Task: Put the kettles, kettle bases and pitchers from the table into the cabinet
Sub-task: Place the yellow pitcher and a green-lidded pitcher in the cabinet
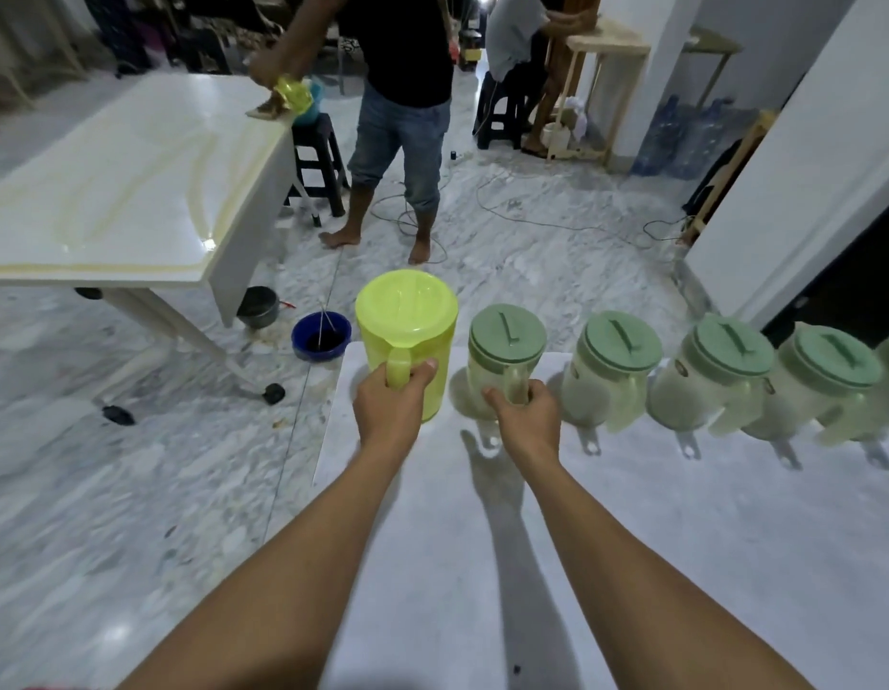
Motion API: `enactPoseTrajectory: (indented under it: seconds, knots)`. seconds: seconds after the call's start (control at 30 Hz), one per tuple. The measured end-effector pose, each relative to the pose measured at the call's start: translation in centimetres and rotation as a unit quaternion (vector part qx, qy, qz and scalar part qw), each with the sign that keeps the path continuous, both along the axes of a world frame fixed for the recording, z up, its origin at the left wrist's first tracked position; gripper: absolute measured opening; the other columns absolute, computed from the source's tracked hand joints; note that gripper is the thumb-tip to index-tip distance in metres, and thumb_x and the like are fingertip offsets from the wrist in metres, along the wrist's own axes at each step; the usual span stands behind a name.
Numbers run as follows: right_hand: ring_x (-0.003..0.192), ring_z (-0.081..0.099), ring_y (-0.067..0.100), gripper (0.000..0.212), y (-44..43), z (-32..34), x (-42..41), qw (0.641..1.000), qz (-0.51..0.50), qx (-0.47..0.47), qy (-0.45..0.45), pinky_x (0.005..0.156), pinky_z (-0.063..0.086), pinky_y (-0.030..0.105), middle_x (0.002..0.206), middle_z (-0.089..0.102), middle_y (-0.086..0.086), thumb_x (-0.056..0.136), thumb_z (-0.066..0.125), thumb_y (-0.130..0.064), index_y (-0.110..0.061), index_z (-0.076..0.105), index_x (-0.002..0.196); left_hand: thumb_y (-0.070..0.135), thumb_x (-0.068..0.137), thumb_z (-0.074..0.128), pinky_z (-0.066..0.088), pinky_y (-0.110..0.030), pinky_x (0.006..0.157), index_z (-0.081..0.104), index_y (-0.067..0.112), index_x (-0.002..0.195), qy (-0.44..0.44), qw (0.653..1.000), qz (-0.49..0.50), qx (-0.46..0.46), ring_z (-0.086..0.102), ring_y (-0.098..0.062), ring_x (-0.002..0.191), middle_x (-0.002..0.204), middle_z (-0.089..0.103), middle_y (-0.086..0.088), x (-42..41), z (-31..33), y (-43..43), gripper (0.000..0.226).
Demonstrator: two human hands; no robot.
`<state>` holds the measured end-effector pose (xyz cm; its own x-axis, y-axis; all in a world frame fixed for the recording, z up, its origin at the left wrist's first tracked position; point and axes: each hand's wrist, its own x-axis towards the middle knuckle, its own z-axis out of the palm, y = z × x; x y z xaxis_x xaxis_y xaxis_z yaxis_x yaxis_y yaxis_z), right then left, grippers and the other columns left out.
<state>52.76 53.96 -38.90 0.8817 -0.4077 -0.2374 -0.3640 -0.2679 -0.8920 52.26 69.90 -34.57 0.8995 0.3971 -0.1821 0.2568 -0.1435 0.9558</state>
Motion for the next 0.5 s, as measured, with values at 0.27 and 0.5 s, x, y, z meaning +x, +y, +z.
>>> enactPoseTrajectory:
  seconds: [0.27, 0.5]
  knots:
    - [0.084, 0.065, 0.028, 0.012, 0.9, -0.9, 1.4, 0.999, -0.025, 0.022, -0.028, 0.077, 0.052, 0.039, 0.087, 0.069, 0.008, 0.086, 0.064, -0.02, -0.012, 0.064, 0.094, 0.025, 0.091, 0.065, 0.042, -0.023, 0.057, 0.069, 0.008, 0.082, -0.008, 0.999, 0.039, -0.031, 0.06, -0.011, 0.071, 0.074, 0.065, 0.001, 0.8, 0.0, -0.4, 0.02]
    - [0.077, 0.063, 0.027, 0.011, 1.4, 0.4, 1.2, 0.997, -0.025, 0.026, -0.063, 0.072, 0.05, 0.037, 0.081, 0.067, 0.007, 0.085, 0.06, -0.022, -0.012, 0.063, 0.09, 0.023, 0.09, 0.064, 0.039, -0.029, 0.055, 0.058, 0.013, 0.07, -0.011, 0.998, 0.049, -0.032, 0.058, -0.018, 0.068, 0.069, 0.06, -0.001, 0.7, 1.7, 0.4, 0.023]
